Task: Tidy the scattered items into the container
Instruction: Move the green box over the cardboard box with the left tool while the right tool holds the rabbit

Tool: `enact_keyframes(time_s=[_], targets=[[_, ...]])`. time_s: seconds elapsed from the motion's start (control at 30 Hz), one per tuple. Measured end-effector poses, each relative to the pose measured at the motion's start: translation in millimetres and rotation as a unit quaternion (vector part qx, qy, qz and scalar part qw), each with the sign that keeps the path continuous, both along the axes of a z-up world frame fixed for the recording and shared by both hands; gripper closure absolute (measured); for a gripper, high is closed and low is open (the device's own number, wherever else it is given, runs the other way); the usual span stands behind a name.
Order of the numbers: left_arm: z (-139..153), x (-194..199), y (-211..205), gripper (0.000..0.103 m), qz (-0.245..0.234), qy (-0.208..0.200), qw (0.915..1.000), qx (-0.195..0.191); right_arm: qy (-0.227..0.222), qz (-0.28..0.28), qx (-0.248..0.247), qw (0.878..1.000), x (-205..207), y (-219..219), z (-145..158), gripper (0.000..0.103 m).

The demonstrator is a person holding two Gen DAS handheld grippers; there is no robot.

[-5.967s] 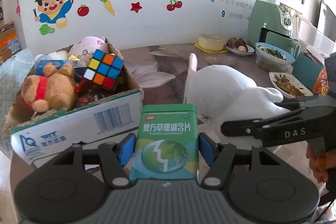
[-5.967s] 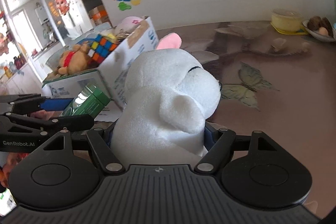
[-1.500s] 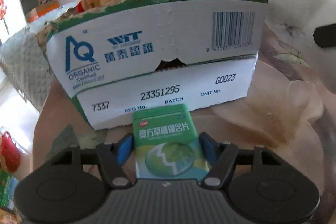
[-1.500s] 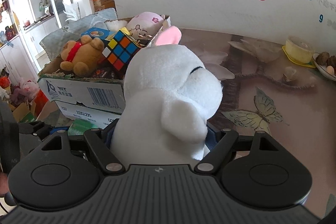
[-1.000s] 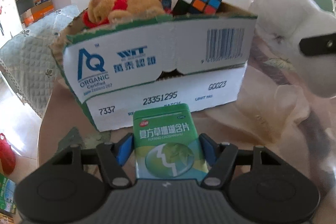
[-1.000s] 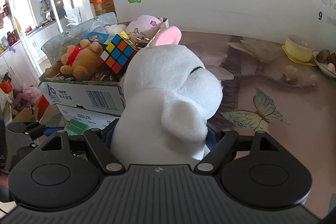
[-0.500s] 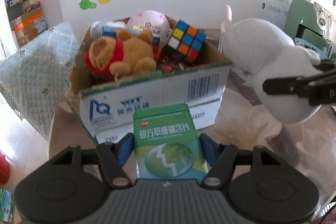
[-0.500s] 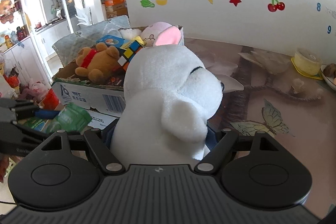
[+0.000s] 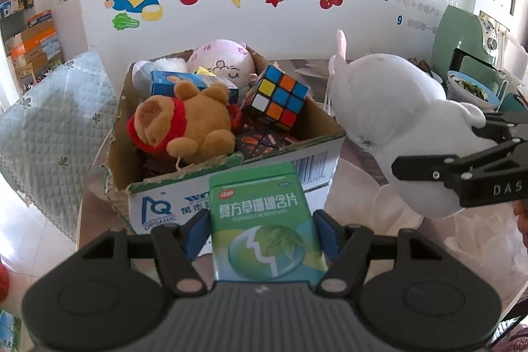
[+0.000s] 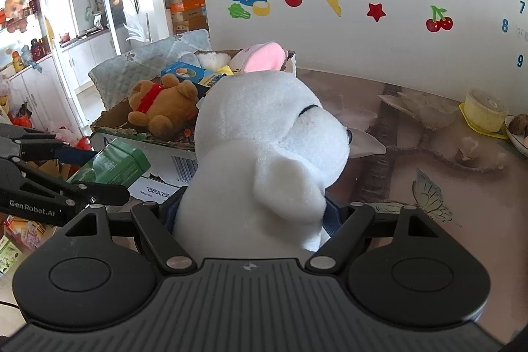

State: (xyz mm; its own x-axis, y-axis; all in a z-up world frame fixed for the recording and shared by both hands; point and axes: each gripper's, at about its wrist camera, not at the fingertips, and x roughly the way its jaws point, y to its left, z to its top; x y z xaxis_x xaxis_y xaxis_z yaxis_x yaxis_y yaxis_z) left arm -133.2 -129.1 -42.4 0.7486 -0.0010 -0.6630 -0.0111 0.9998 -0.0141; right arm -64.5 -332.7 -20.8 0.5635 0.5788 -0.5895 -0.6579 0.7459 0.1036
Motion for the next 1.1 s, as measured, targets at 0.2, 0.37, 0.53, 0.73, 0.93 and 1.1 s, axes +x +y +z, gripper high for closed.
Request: enact_keyframes(time_s=[0.2, 0.37, 0.53, 0.73, 0.93, 1.1], targets=[[6.9, 0.1, -0.5, 0.035, -0.005, -0.004, 1.0, -0.006, -0.004, 0.003, -0.002, 1.0, -3.1, 2.2, 3.9, 0.004], [13.8, -0.3, -0.5, 0.035, -0.006, -0.01, 0.9999, -0.005, -0.009, 0.009, -0.002, 1.0, -5.4, 5.5, 8.6, 0.004], [20.9, 1.0, 1.8, 0.035, -0.008, -0.014, 0.9999, -0.005, -0.011, 0.01, -0.001, 1.0, -5.1, 8.8, 13.4, 0.004], [30.0, 6.2, 7.9, 0.035, -0.008, -0.02, 0.9997, -0.006, -0.01, 0.012, 0.001, 1.0, -3.9, 13.2, 17.4, 0.004], [34.8, 17.0, 16.6, 0.035, -0.005, -0.025, 0.9996, -0.008, -0.01, 0.015, 0.002, 1.0, -0.5, 18.2, 22.8, 0.004], [37.3, 28.5, 21.6, 0.035, -0.005, -0.028, 0.9996, -0.002, -0.008, 0.014, 0.003, 1.0, 6.3, 22.5, 26.7, 0.004]])
